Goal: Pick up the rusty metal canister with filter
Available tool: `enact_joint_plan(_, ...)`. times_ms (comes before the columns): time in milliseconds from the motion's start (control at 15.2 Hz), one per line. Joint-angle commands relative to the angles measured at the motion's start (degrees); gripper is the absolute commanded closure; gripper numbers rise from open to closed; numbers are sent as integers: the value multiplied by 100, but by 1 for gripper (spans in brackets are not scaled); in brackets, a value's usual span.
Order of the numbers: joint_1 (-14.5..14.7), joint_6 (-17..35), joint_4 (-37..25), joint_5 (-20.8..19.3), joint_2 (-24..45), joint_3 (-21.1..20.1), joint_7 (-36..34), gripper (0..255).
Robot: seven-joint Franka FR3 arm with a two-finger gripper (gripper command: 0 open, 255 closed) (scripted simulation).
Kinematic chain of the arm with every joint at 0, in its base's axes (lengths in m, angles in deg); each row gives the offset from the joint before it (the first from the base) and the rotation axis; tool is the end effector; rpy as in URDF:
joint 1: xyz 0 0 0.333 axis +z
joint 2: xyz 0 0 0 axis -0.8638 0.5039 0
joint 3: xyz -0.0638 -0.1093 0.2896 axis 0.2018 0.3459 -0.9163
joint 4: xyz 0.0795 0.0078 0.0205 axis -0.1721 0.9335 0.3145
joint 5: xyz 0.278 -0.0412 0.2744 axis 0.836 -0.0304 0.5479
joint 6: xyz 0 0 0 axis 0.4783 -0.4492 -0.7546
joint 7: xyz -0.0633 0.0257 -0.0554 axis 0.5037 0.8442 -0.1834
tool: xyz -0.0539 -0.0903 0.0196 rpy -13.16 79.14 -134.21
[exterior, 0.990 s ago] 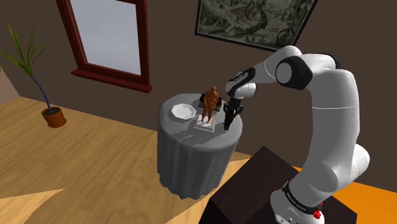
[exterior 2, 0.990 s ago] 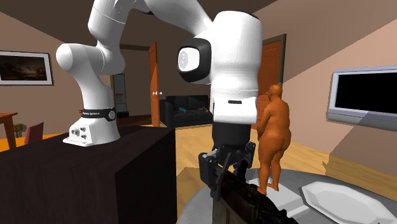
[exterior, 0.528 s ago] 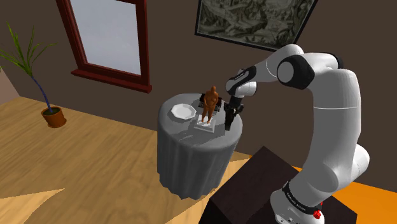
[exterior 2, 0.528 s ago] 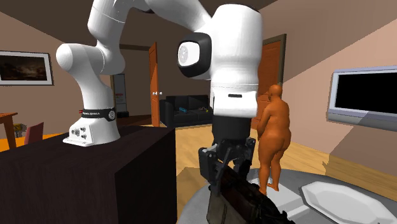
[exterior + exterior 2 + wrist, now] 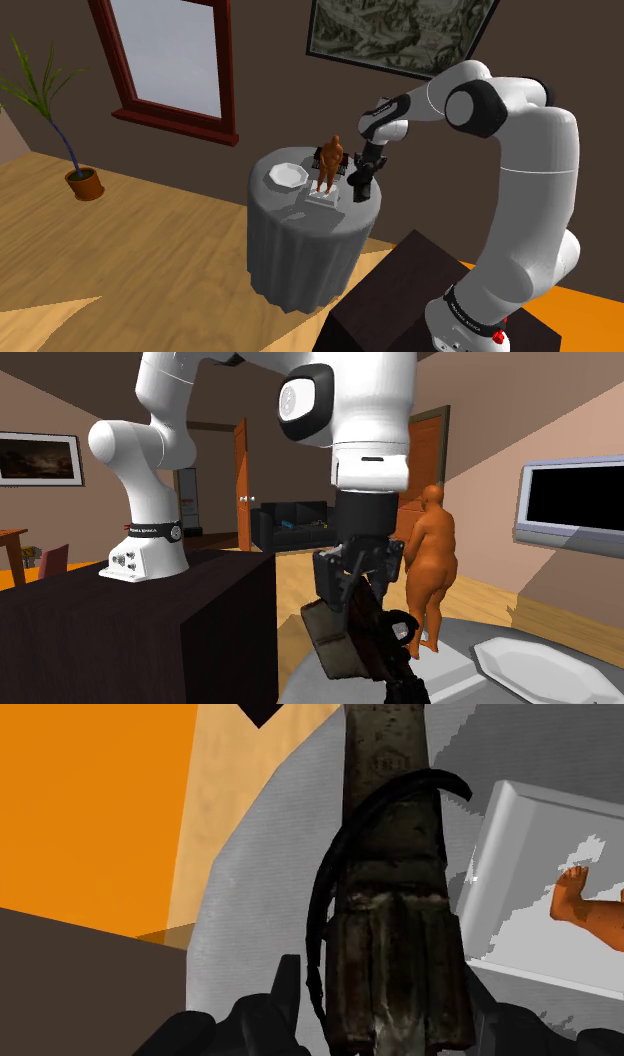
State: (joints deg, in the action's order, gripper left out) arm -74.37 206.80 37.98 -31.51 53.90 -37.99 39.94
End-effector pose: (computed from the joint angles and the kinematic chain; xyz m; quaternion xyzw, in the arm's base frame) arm 0.5591 -0.2902 0.2287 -0.9326 0.3600 0.0248 0.0103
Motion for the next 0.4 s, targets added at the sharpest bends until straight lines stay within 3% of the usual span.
enact_joint_plan(0,16,-100,4,-35,-112,25,-21,255)
enact_joint_plan(330,41,-277,-13,-91,-276,60,-58,255)
